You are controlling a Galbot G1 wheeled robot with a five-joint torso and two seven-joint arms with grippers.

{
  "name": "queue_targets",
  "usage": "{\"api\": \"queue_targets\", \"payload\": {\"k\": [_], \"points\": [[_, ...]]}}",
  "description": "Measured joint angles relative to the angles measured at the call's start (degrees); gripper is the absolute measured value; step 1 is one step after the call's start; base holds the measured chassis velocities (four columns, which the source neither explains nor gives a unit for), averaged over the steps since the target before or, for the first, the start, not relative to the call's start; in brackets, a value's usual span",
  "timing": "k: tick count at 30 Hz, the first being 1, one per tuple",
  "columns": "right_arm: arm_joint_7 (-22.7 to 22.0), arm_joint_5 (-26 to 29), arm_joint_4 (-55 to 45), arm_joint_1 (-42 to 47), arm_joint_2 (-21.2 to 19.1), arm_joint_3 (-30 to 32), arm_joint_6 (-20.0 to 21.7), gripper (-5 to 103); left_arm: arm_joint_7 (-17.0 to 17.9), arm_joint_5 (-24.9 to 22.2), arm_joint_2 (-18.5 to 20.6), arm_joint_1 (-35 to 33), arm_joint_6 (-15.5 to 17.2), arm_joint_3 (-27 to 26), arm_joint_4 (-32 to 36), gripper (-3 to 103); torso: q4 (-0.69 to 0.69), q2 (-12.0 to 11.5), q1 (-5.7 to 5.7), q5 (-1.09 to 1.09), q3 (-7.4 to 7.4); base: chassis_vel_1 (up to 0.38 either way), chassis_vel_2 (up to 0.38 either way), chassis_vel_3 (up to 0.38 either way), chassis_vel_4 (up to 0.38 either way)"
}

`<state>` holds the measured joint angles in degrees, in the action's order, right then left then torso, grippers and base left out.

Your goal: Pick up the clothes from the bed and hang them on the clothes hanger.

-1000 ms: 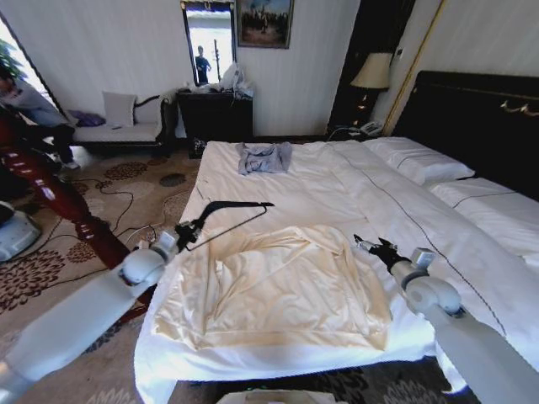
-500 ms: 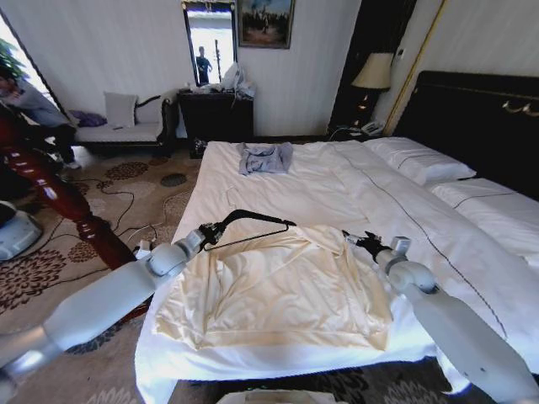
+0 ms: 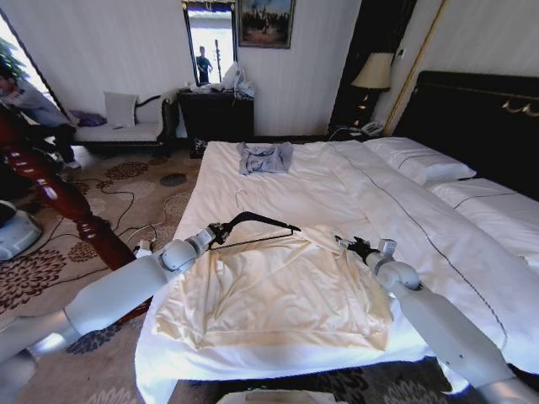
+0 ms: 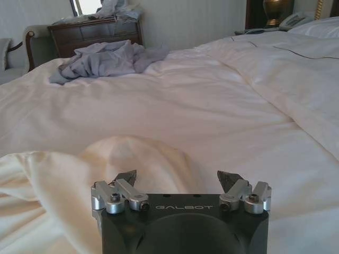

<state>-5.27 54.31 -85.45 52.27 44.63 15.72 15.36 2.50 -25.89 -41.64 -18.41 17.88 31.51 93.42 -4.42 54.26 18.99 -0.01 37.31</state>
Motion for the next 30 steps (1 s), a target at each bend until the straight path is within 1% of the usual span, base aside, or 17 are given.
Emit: {"api": "queue_targets", "payload": {"k": [9,12,15,16,18,19,20,21,23,25,27,28,30], "points": [[0.1,0.2,2.5,-1.2,0.2,-0.3,0.0,86,0.0,0.2,-1.5,0.5,0.2,1.6,-1.1,22,0.0,0.0,0.0,0.0,0.0,0.0,0.0,0.0,0.0],[0.7,0.4,3.1,-1.8,0.2,-0.9,0.0,71,0.1,0.3,-1.9,0.6,0.5,2.2,-1.3,22,-0.01,0.0,0.0,0.01,0.0,0.0,0.0,0.0,0.0],[0.8,0.4,3.2,-2.2,0.3,-1.1,0.0,71,0.1,0.4,-2.0,0.6,0.5,2.5,-1.5,22,0.0,0.0,0.0,0.0,0.0,0.0,0.0,0.0,0.0],[0.9,0.4,3.3,-2.3,0.3,-1.3,0.0,60,0.1,0.5,-2.1,0.6,0.5,2.6,-1.7,22,0.0,0.0,-0.01,0.0,0.0,0.0,0.0,0.0,0.0],[1.0,0.4,3.4,-2.4,0.3,-1.3,0.0,60,0.1,0.5,-2.2,0.6,0.5,2.6,-1.8,22,0.0,0.0,0.0,0.0,0.0,0.0,0.0,0.0,0.0],[1.1,0.4,3.5,-2.4,0.4,-1.4,0.0,49,0.1,0.5,-2.2,0.6,0.5,2.6,-2.0,22,0.0,0.0,0.0,0.0,0.0,0.0,0.0,0.0,0.0],[1.2,0.4,3.5,-2.4,0.4,-1.4,0.0,49,0.1,0.6,-2.2,0.6,0.5,2.6,-2.0,22,0.0,0.0,0.0,0.0,0.0,0.0,0.0,0.0,0.0],[1.3,0.3,3.5,-2.3,0.5,-1.4,0.0,38,0.1,0.6,-2.2,0.6,0.5,2.6,-2.2,22,0.0,0.0,0.0,0.0,0.0,0.0,0.0,0.0,0.0],[1.4,0.2,3.5,-2.3,0.5,-1.4,0.0,38,0.1,0.6,-2.2,0.5,0.5,2.6,-2.3,22,-0.01,0.0,0.0,0.0,0.0,0.0,0.0,0.0,0.0],[1.5,0.0,3.4,-2.1,0.7,-1.4,0.0,28,0.1,0.7,-2.2,0.5,0.5,2.6,-2.3,22,0.0,0.0,0.0,0.01,0.0,0.0,0.0,0.0,0.0],[1.5,0.0,3.1,-2.1,0.7,-1.3,0.0,28,0.0,0.7,-2.2,0.6,0.5,2.6,-2.3,22,0.0,0.0,-0.01,0.0,0.0,0.0,0.0,0.0,0.0],[1.5,-0.1,2.9,-2.1,0.7,-1.2,-0.1,17,-0.1,0.7,-2.2,0.6,0.6,2.8,-2.3,22,0.0,0.0,0.0,0.0,0.0,0.0,0.0,0.0,0.0],[1.5,-0.1,2.4,-2.0,0.6,-1.2,-0.1,6,-0.2,0.8,-2.4,0.9,0.7,3.2,-2.4,22,0.01,0.0,0.0,0.01,0.0,0.0,0.0,0.0,0.0]]}}
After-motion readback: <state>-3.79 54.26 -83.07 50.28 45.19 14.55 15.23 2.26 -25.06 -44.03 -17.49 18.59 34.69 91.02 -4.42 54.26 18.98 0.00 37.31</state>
